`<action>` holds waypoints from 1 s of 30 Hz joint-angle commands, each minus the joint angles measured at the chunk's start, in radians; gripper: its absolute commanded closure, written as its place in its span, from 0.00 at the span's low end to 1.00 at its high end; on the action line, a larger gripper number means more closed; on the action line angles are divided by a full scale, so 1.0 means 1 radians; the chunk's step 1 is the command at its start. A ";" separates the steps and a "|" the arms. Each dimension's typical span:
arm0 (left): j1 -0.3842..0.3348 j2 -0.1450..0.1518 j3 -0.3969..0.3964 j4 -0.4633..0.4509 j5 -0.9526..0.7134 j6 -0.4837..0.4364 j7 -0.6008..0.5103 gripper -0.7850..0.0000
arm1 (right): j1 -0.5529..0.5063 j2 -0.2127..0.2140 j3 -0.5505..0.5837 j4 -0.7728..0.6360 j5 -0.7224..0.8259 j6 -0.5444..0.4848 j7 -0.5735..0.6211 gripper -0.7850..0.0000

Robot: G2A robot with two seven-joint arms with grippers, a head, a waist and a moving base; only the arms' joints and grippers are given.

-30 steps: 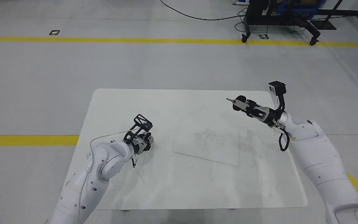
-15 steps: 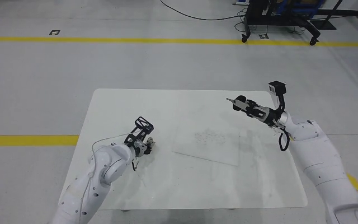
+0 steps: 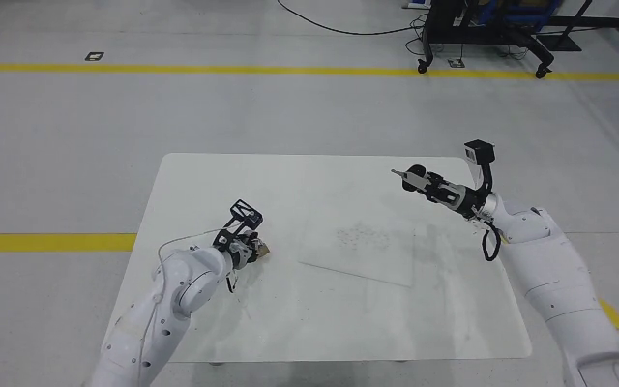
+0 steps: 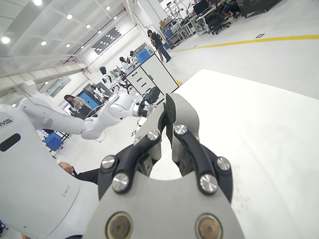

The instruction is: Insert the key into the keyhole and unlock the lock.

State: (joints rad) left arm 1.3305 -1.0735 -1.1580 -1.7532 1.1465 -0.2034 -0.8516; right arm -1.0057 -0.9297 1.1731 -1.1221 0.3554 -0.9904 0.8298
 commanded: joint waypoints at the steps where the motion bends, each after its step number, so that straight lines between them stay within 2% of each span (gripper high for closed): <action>1: 0.001 0.000 -0.003 0.001 -0.002 0.002 0.000 1.00 | 0.000 0.000 0.000 0.000 0.000 0.000 0.000 1.00; 6: 0.005 -0.002 -0.017 0.006 -0.065 -0.022 0.040 1.00 | 0.000 0.000 0.000 0.000 0.000 0.000 0.000 1.00; 11: -0.011 -0.006 -0.080 0.073 -0.358 -0.153 0.174 1.00 | 0.000 0.000 0.000 0.000 0.000 0.000 0.000 1.00; 14: -0.041 -0.007 -0.105 0.129 -0.511 -0.229 0.208 1.00 | 0.000 0.000 0.000 0.000 0.000 0.000 0.000 1.00; 22: -0.041 -0.007 -0.105 0.129 -0.511 -0.229 0.208 1.00 | 0.000 0.000 0.000 0.000 0.000 0.000 0.000 1.00; 23: -0.035 -0.010 -0.100 0.131 -0.552 -0.238 0.221 1.00 | 0.000 0.000 0.000 0.000 0.000 0.000 0.000 1.00; 26: -0.060 -0.022 -0.091 0.208 -0.865 -0.290 0.226 1.00 | -0.011 -0.005 -0.006 -0.023 0.004 0.050 -0.049 1.00; 28: -0.100 -0.030 -0.075 0.273 -1.085 -0.313 0.165 1.00 | -0.020 -0.015 -0.027 -0.052 -0.014 0.083 -0.102 1.00; 30: -0.150 -0.039 -0.056 0.346 -1.311 -0.295 0.079 1.00 | -0.023 -0.026 -0.054 -0.070 -0.028 0.113 -0.134 1.00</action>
State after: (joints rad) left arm 1.2082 -1.1074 -1.2259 -1.4530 0.1328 -0.5138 -0.7160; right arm -1.0286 -0.9506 1.1333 -1.1842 0.3361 -0.8925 0.7102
